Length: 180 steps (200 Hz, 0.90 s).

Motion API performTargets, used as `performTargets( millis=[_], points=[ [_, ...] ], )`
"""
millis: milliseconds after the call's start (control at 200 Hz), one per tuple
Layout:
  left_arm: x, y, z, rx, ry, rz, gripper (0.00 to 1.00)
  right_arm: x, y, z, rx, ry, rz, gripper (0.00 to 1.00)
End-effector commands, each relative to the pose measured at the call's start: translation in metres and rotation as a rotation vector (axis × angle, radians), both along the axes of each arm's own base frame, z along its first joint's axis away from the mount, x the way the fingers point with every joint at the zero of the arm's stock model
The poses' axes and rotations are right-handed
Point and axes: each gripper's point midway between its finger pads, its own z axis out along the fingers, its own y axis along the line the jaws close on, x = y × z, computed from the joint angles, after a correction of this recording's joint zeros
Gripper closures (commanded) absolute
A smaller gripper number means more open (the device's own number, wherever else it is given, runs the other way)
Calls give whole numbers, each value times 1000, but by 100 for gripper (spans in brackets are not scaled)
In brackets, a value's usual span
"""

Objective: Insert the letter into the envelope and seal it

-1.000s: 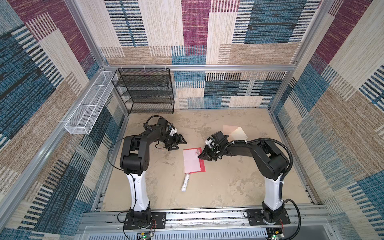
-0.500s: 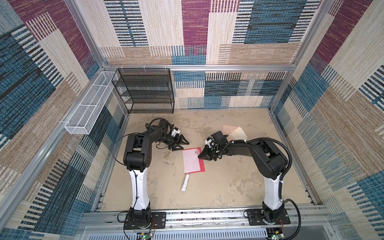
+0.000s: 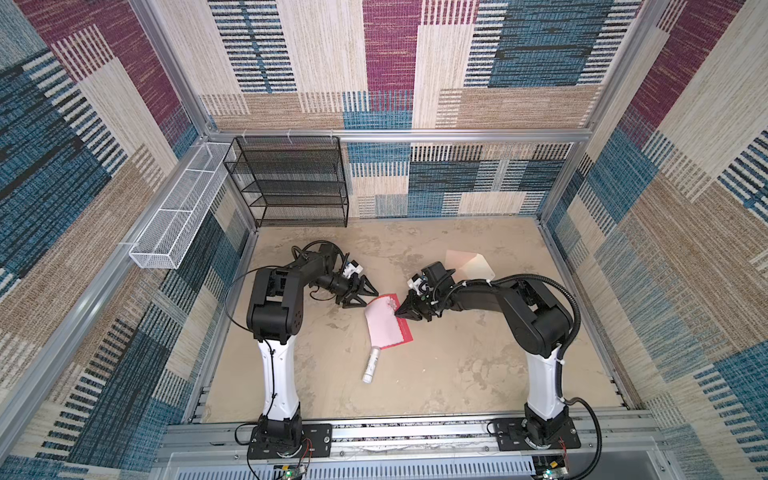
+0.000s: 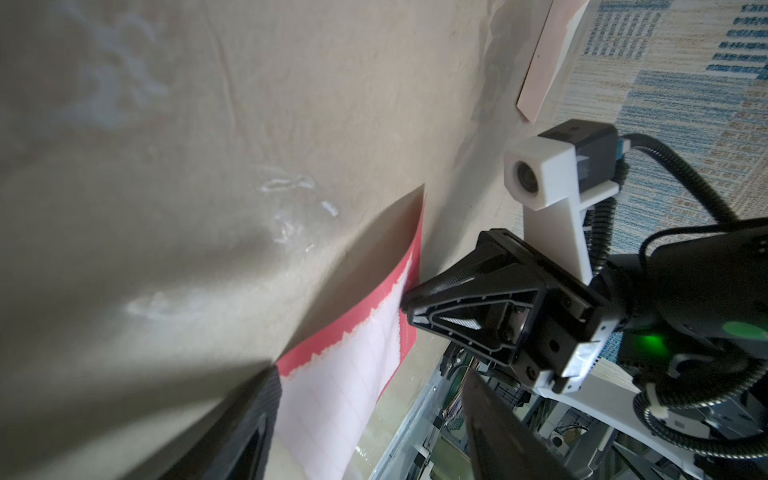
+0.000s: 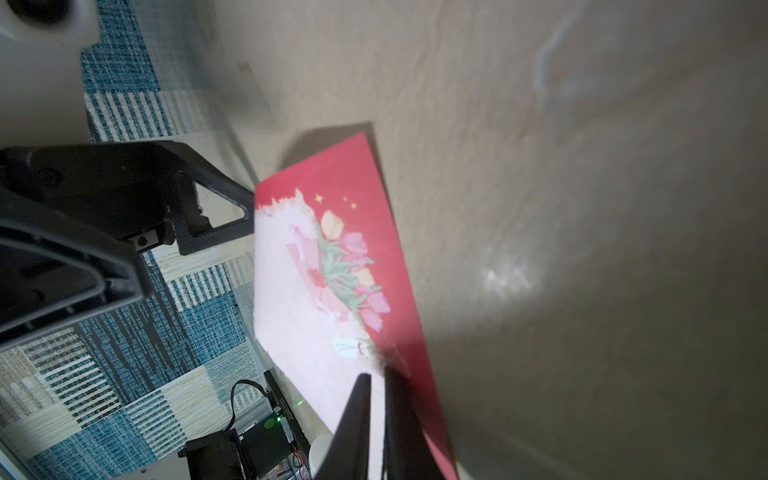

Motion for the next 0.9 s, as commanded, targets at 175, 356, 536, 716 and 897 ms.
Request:
performTargets(
  millis=[175,356,536,716,897],
  points=[
    [-13,0,3,22,9,-30,27,-18,-32,-38,-199,104,-68,87],
    [-20,3,9,40,18,-13,29,-20,-34,-39,-201,109,-70,87],
    [-26,6,16,59,24,23,22,-20,-34,-40,-200,112,-68,88],
    [-31,8,20,65,21,95,21,-21,-32,-42,-195,120,-64,88],
    [-42,11,19,63,31,172,21,-20,-32,-41,-196,120,-63,89]
  ],
)
